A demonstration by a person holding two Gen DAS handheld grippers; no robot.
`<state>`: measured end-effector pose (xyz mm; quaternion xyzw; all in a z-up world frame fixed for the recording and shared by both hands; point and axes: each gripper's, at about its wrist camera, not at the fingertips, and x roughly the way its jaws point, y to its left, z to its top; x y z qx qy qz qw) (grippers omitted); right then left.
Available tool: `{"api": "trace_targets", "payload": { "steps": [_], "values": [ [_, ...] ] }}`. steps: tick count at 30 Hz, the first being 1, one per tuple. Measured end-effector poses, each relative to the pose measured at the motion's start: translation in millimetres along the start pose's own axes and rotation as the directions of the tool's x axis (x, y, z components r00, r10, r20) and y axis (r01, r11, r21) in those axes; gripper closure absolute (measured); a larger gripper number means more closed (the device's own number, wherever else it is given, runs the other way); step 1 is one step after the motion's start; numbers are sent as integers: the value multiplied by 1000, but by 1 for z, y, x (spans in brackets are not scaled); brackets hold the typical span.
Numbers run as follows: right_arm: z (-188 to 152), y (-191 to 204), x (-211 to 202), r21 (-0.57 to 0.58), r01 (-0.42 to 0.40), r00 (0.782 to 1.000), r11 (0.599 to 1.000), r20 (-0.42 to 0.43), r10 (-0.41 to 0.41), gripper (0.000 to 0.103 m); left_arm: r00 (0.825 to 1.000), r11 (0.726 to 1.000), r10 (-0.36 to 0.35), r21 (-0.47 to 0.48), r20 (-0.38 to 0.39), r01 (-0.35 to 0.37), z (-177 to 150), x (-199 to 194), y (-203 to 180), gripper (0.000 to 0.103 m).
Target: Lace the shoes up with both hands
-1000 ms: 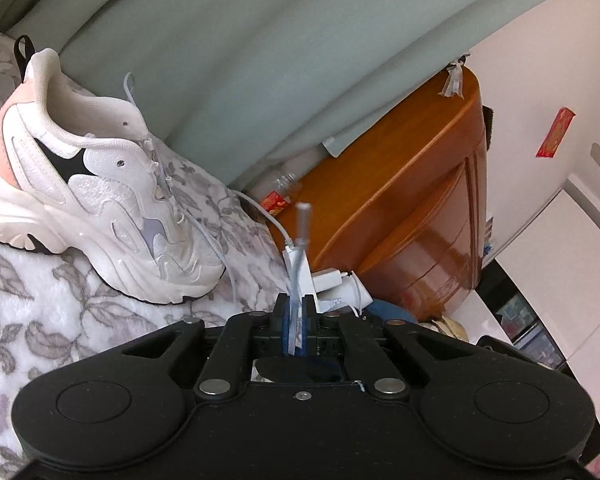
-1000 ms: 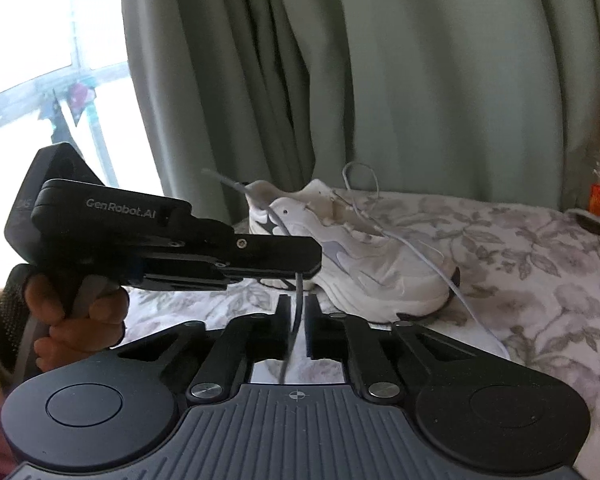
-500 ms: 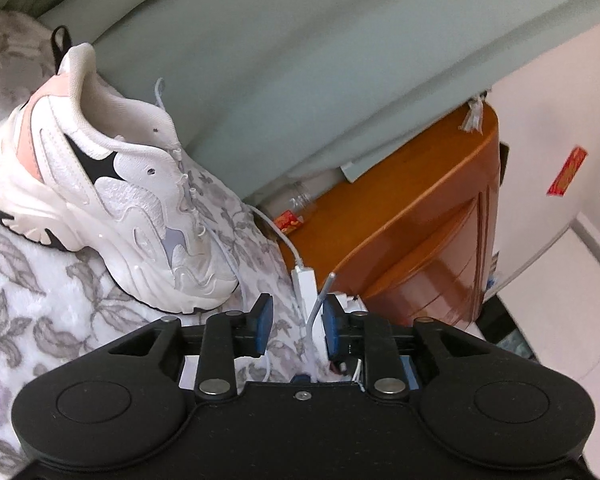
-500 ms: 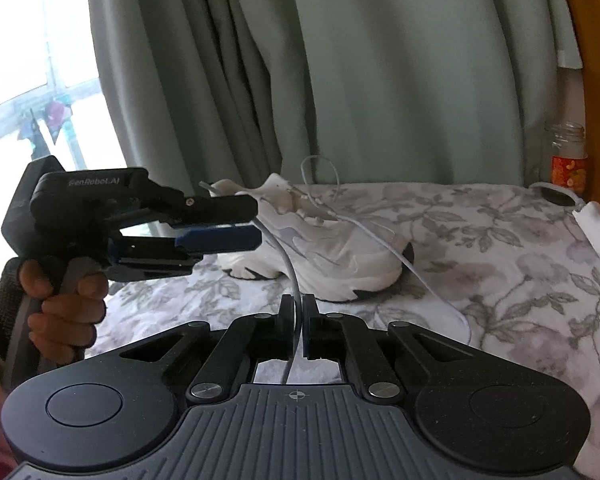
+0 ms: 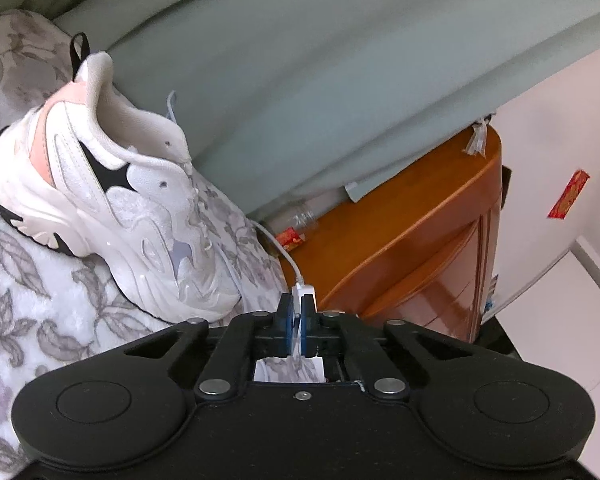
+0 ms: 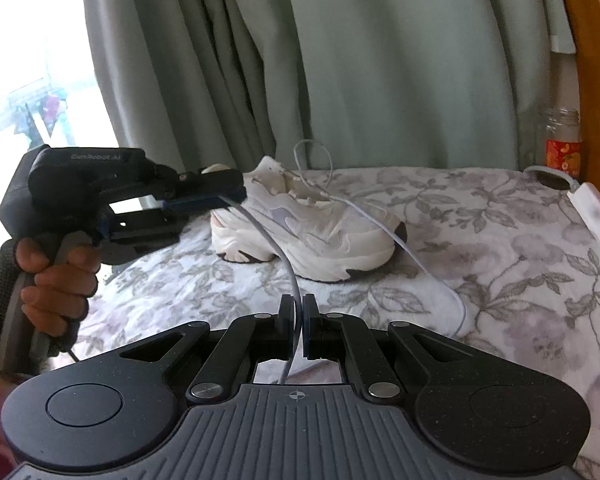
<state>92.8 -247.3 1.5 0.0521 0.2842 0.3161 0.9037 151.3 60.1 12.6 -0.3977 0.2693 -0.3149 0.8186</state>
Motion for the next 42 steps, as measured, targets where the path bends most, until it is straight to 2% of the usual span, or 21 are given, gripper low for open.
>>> {"api": "trace_targets", "payload": {
  "steps": [5,8,11,12,14,16,20,21,25,28,32,35,38,39,42],
  "values": [
    [-1,-3,-3,4,2,1000,1000,4,-2,99,1000,1000,1,-9,-13,-1,0,3,-1,103],
    [-1,-6,-6,15,6,1000,1000,15,-6,89,1000,1000,3,-13,-13,-3,0,2,-1,103],
    [-1,-9,-9,25,9,1000,1000,25,-10,67,1000,1000,11,-13,-17,-11,0,3,-1,103],
    [-1,-10,-9,28,11,1000,1000,29,-11,56,1000,1000,16,-12,-21,-16,0,3,0,103],
    [-1,-11,-11,35,13,999,999,36,-14,48,999,1000,19,-14,-27,-19,-1,4,0,103],
    [-1,-13,-13,42,15,999,999,43,-17,17,999,1000,19,-16,-30,-20,-1,5,1,103],
    [-1,-17,-18,58,10,998,998,65,-14,7,999,1000,22,-8,-33,-22,-1,6,-1,103],
    [-1,-19,-19,63,9,997,998,72,-14,0,999,1000,22,-7,-32,-22,-1,5,-1,103],
    [-1,-26,-22,100,13,994,995,105,-24,0,999,1000,28,-9,-28,-28,-1,4,0,103],
    [-3,-31,-26,116,48,985,992,158,-66,0,999,1000,29,-10,-26,-29,0,3,0,103],
    [-4,-38,-29,110,48,982,993,177,-67,0,999,999,31,-9,-26,-31,0,3,0,103],
    [-4,-47,-32,143,-26,987,989,163,2,0,999,999,34,-9,-25,-34,-1,2,-2,103],
    [-3,-54,-33,154,-39,988,987,153,16,0,999,999,34,-8,-29,-35,0,2,-2,103],
    [-2,-58,-33,161,-51,985,986,170,23,0,999,999,34,-8,-29,-34,-1,2,-3,103],
    [-4,-75,-36,203,-184,959,962,253,130,0,999,999,33,-5,-32,-34,-1,2,-3,103]
  ]
}}
